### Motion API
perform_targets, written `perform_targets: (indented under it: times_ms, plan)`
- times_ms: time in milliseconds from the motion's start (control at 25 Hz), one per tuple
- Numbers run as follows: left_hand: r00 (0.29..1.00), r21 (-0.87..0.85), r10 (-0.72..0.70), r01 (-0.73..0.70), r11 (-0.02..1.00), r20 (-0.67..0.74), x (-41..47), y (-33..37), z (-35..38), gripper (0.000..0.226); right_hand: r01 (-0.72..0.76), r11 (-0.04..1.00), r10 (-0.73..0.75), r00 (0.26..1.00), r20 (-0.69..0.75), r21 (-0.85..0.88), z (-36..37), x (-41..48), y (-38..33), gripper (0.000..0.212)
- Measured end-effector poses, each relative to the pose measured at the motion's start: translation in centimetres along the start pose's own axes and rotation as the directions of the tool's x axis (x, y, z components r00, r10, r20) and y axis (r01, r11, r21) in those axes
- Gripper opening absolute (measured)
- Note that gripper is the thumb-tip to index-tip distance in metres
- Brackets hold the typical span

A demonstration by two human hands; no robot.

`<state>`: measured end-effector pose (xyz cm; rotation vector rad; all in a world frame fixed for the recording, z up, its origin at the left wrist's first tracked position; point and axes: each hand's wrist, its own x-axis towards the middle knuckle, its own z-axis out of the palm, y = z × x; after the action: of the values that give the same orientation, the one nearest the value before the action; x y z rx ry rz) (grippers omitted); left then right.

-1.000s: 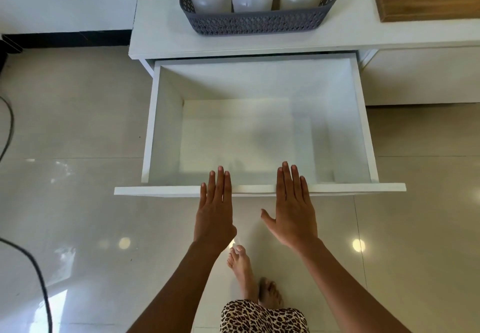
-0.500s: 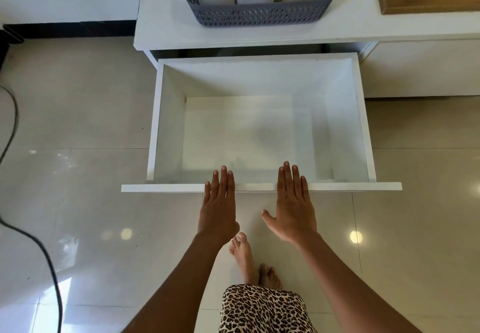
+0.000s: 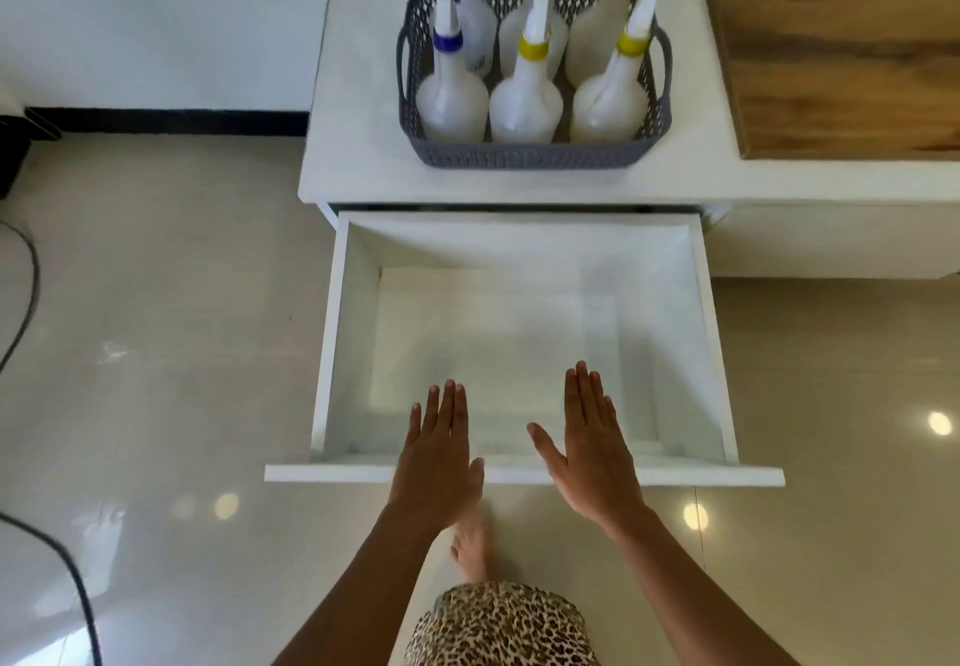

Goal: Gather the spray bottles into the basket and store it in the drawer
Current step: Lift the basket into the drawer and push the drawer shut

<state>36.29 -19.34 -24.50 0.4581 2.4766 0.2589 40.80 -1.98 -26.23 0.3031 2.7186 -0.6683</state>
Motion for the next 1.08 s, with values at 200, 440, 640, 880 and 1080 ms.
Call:
perform_targets:
  times_ms: [200,440,640,880,1080]
  plan:
    - [0.982,-0.263,-0.06,0.011,0.965,-0.177,6.3,-0.8,-9.1,0.071,-0.054,0.971,0.107,0.969,-0.221,0.231,-7.4,7.6,-1.7,0.073]
    - [0.93,-0.596,-0.277,0.083,0.799,-0.242,14.6,-1.1,-18.8,0.062,-0.067,0.891,0.261,0.886,-0.384,0.45,-16.5,16.5,0.6,0.056]
    - [0.876,-0.729,-0.403,0.091,0.679,-0.266,22.2,-1.7,-24.6,0.045,-0.06,0.866,0.299,0.858,-0.418,0.497,-21.6,24.9,3.2,0.051]
    - [0.845,-0.824,-0.508,0.162,0.542,-0.168,29.5,-2.6,-27.3,0.023,-0.134,0.776,0.386,0.873,-0.297,0.616,-24.1,33.6,5.1,0.031]
    - [0.8,-0.895,-0.588,0.168,0.413,-0.121,32.2,-3.7,-28.0,0.02,-0.239,0.661,0.466,0.874,-0.14,0.712,-24.9,37.4,5.9,0.036]
